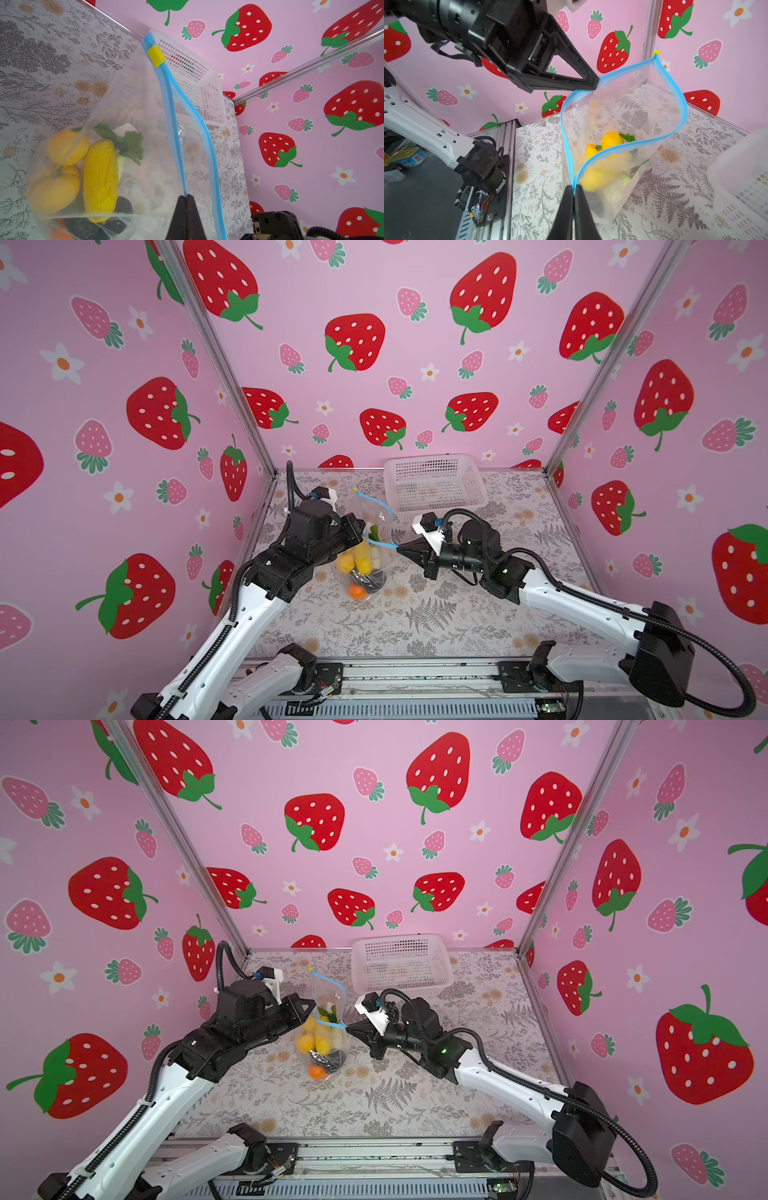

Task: Place the food in the zip-top bag and seal the zipper
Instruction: 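Close the right gripper on the bag's blue zipper corner, then pull the bag mouth taut between both grippers, spreading them apart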

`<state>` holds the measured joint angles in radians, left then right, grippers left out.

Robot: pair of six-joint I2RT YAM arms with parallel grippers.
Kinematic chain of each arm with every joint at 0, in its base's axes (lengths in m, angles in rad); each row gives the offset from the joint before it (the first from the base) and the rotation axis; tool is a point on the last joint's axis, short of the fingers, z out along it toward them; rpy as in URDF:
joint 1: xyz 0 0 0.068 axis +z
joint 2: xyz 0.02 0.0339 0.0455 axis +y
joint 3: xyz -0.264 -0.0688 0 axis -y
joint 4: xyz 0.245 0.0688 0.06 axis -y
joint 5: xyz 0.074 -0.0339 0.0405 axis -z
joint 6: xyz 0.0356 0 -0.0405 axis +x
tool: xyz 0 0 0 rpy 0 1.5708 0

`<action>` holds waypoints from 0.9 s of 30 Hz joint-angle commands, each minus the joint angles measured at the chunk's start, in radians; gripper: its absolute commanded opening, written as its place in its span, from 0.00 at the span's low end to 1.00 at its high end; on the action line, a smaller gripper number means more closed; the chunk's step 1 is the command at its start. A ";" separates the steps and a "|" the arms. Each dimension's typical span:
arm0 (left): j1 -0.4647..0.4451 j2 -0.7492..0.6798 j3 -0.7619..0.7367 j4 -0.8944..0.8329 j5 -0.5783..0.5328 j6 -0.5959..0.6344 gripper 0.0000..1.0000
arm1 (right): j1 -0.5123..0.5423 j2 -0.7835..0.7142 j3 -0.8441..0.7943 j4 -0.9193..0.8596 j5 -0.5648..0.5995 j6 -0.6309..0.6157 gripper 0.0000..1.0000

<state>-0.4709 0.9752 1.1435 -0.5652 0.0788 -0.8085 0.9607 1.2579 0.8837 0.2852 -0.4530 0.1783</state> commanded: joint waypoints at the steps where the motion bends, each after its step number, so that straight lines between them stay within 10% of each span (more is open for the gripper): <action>1: 0.002 -0.019 0.033 -0.008 -0.018 0.003 0.00 | 0.006 -0.007 0.051 -0.011 -0.005 -0.026 0.03; 13: 0.003 -0.038 0.060 -0.024 -0.024 0.014 0.02 | -0.012 -0.058 0.149 -0.140 0.112 -0.214 0.00; 20: 0.002 -0.060 0.087 -0.013 -0.019 0.067 0.65 | -0.061 0.014 0.278 -0.272 0.050 -0.294 0.00; 27: 0.006 -0.137 0.066 0.029 -0.006 0.236 0.85 | -0.123 0.005 0.328 -0.381 -0.011 -0.484 0.00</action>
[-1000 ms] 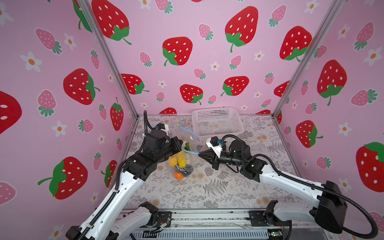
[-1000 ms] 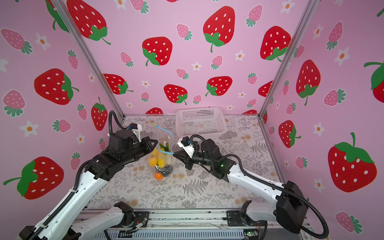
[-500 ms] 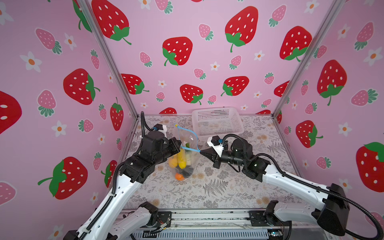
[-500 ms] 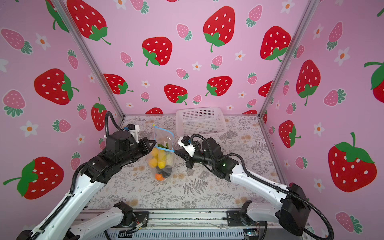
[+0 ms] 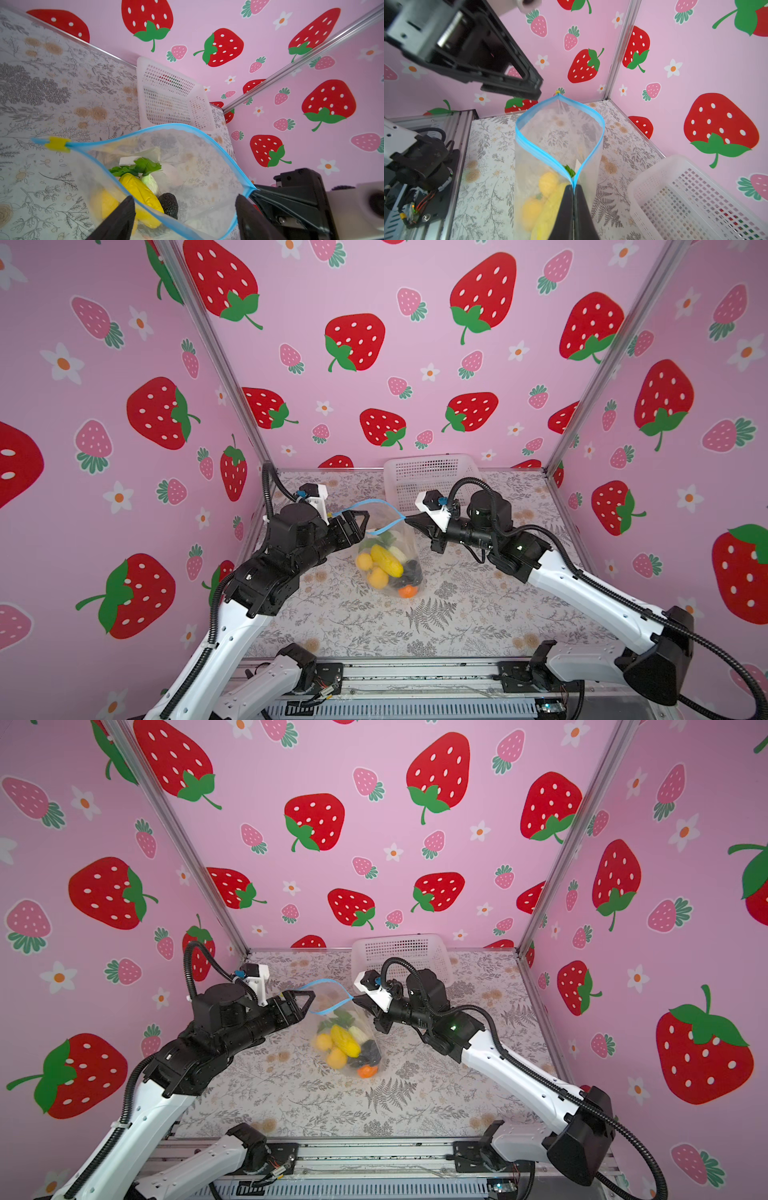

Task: Place the food in the zip-top bag and seal the zipper
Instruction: 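Pull the bag mouth taut between both grippers, spreading them apart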

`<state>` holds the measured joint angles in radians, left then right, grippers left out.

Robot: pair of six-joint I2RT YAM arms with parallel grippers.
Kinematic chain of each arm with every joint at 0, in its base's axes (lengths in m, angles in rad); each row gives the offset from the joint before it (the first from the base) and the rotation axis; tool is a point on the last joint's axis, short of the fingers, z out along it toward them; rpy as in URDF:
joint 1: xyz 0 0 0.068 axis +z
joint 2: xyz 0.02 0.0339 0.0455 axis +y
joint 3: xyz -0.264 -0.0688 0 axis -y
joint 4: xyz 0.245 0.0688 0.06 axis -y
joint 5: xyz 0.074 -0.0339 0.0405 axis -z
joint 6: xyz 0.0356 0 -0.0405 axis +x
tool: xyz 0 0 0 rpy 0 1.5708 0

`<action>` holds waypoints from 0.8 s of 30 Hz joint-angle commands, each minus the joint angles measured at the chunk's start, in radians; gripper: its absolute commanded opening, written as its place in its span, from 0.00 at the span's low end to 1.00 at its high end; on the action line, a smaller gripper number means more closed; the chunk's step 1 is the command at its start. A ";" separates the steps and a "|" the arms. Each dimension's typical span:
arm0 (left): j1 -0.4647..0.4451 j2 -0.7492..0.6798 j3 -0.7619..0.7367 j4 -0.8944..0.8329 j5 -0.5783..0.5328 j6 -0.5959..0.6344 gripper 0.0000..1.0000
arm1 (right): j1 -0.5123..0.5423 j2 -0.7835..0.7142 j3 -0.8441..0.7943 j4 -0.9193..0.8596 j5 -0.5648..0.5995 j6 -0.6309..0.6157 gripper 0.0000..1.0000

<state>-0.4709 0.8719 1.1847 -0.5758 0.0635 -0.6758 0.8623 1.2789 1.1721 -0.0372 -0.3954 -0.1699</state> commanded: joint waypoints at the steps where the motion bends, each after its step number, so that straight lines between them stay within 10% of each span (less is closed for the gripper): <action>1: 0.008 -0.040 0.023 0.041 0.016 0.129 0.87 | -0.040 -0.016 0.046 -0.073 -0.100 -0.161 0.00; 8: 0.046 -0.086 0.031 0.005 0.067 0.322 0.91 | -0.172 0.026 0.139 -0.182 -0.298 -0.231 0.00; 24: 0.310 -0.144 -0.267 0.284 0.657 0.590 0.87 | -0.309 0.097 0.204 -0.367 -0.434 -0.489 0.00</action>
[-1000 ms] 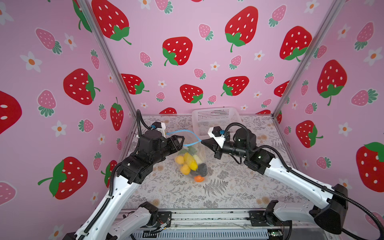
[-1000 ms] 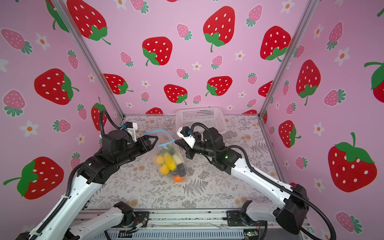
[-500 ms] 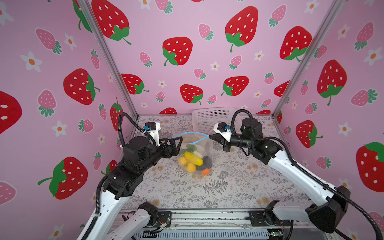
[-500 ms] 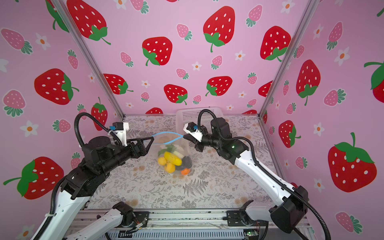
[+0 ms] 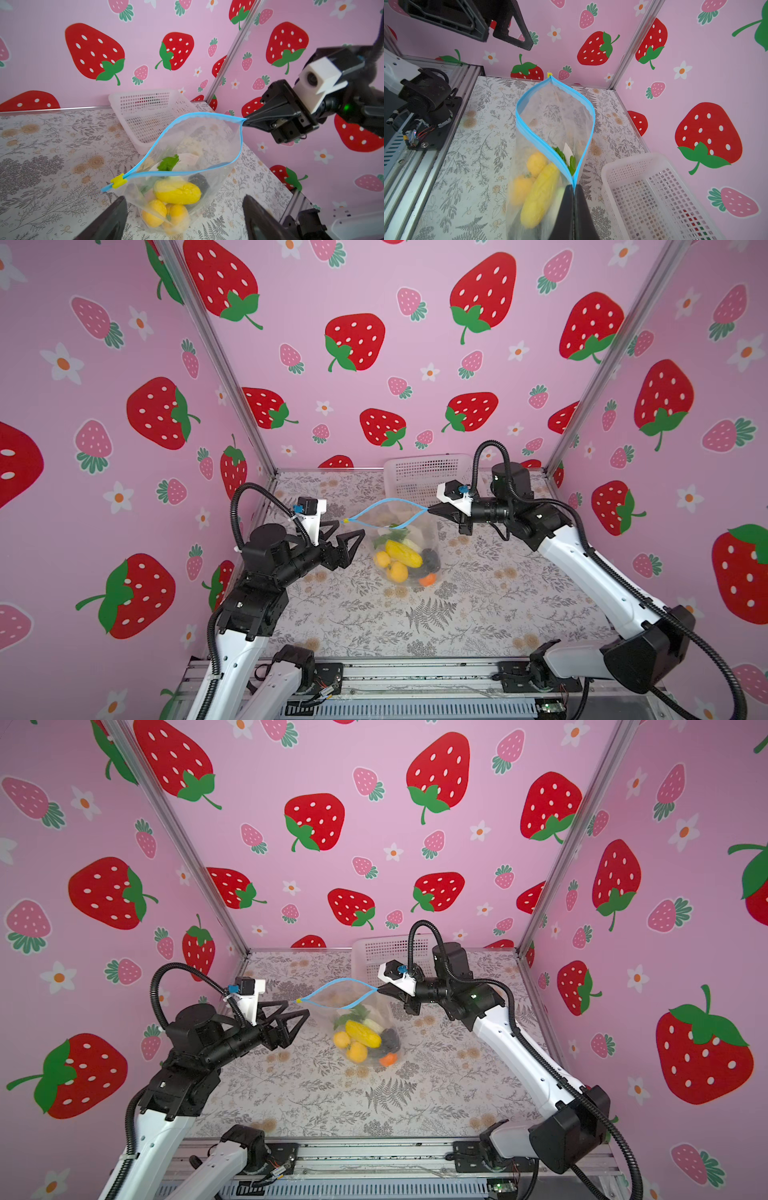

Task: Place the food in the zip-top bag and seal the zipper
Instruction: 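Pull the bag mouth taut between both grippers, spreading them apart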

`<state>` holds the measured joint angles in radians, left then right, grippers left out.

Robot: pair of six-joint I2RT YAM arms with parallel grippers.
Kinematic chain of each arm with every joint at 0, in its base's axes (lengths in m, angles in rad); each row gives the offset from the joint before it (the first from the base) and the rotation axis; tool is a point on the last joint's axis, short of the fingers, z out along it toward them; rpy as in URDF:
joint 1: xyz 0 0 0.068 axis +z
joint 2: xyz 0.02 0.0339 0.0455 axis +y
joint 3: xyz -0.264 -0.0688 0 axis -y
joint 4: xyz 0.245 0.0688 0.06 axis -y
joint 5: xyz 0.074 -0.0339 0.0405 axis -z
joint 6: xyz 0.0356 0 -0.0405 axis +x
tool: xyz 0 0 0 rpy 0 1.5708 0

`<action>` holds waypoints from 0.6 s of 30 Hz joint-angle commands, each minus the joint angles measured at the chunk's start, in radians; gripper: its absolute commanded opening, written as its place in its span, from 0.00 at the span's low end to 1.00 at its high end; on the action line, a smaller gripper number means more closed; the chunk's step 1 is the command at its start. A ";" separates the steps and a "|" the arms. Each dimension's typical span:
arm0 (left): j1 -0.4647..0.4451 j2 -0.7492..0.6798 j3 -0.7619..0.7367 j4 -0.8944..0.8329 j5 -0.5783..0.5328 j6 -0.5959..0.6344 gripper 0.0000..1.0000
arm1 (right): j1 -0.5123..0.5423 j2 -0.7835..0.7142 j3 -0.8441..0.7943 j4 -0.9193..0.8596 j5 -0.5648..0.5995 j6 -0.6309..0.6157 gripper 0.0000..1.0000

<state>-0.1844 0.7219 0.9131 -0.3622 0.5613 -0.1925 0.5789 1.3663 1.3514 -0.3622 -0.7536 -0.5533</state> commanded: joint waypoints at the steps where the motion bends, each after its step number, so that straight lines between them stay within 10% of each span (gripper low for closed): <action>1: 0.031 0.012 0.015 0.038 0.166 0.125 0.87 | -0.035 0.012 0.023 -0.038 -0.084 -0.116 0.00; 11: 0.091 0.056 -0.120 0.208 0.267 0.164 0.80 | -0.065 0.018 -0.004 -0.083 -0.142 -0.239 0.00; 18: 0.142 -0.016 -0.263 0.299 0.140 0.218 0.80 | -0.068 0.042 0.001 -0.098 -0.179 -0.271 0.00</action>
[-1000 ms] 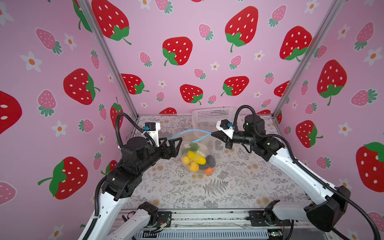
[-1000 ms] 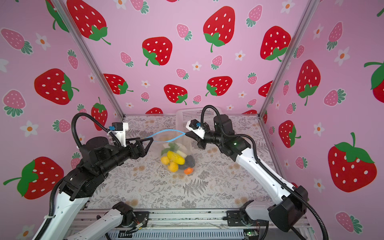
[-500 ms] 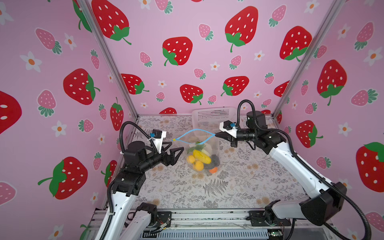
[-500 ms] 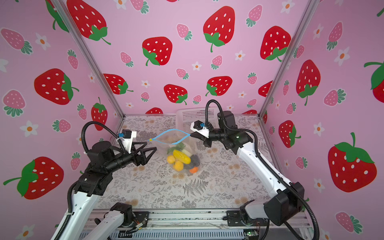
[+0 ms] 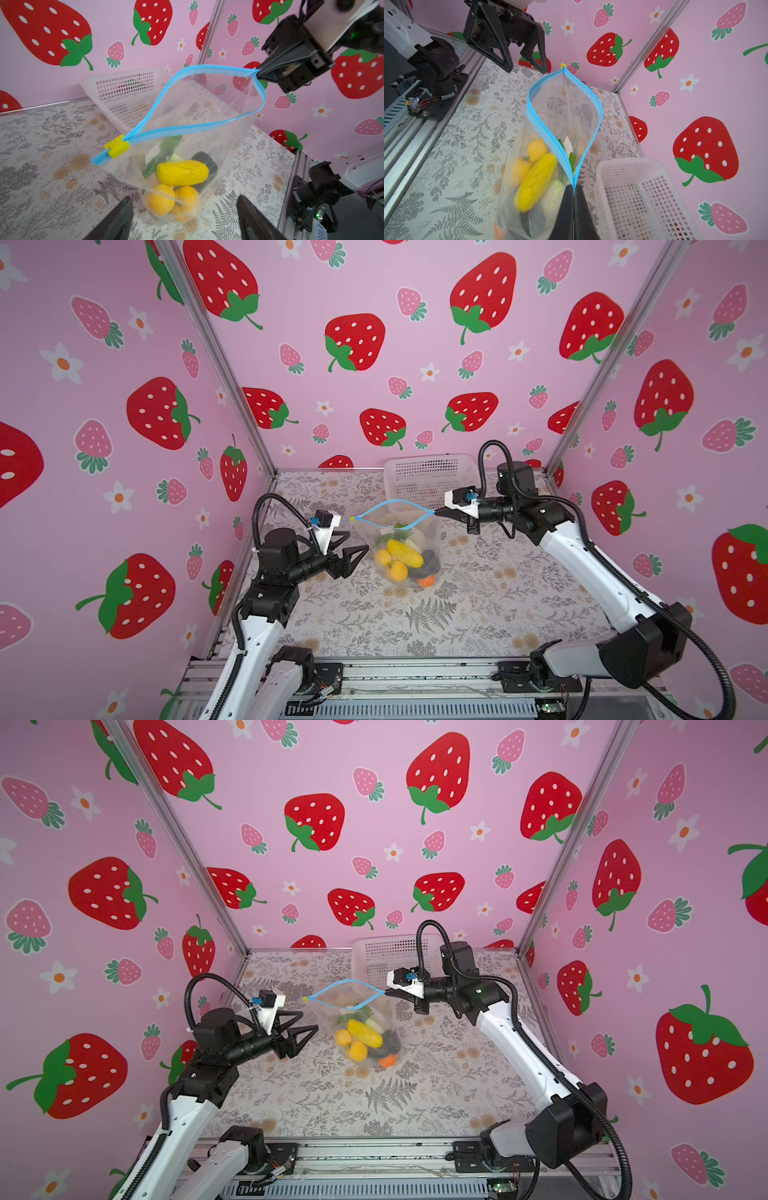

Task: Place the food in the zip-top bag and seal the zipper
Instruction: 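Pull the bag mouth taut between both grippers, spreading them apart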

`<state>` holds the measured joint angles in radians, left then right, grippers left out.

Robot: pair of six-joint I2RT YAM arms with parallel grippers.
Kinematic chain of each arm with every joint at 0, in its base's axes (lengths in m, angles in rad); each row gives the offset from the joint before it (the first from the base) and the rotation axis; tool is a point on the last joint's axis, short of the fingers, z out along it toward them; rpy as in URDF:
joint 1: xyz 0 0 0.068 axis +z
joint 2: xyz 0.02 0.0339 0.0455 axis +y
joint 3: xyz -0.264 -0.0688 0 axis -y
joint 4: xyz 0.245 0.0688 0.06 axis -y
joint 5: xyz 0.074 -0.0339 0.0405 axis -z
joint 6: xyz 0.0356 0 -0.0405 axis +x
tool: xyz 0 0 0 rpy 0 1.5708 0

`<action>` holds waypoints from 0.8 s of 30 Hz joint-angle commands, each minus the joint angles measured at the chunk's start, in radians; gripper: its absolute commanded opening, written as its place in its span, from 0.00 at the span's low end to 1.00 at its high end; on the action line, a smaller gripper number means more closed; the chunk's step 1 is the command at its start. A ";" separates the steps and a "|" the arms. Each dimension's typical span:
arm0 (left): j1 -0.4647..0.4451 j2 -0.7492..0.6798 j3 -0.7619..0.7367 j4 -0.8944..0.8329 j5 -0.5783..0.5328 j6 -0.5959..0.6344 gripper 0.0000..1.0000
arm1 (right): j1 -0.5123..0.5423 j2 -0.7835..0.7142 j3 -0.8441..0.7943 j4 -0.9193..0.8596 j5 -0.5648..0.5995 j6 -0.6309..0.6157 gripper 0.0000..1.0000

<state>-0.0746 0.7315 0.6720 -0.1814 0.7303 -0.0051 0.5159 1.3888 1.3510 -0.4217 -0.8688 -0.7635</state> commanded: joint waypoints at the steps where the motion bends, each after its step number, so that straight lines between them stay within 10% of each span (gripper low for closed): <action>1: 0.047 -0.018 -0.039 0.146 -0.022 0.019 0.80 | -0.005 0.023 0.002 -0.037 -0.065 -0.063 0.00; 24: 0.113 0.348 0.093 0.370 0.191 -0.035 0.68 | -0.061 0.060 0.068 -0.106 -0.119 -0.101 0.00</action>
<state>0.0425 1.0733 0.7300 0.1410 0.8742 -0.0513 0.4652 1.4391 1.3819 -0.4801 -0.9363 -0.8219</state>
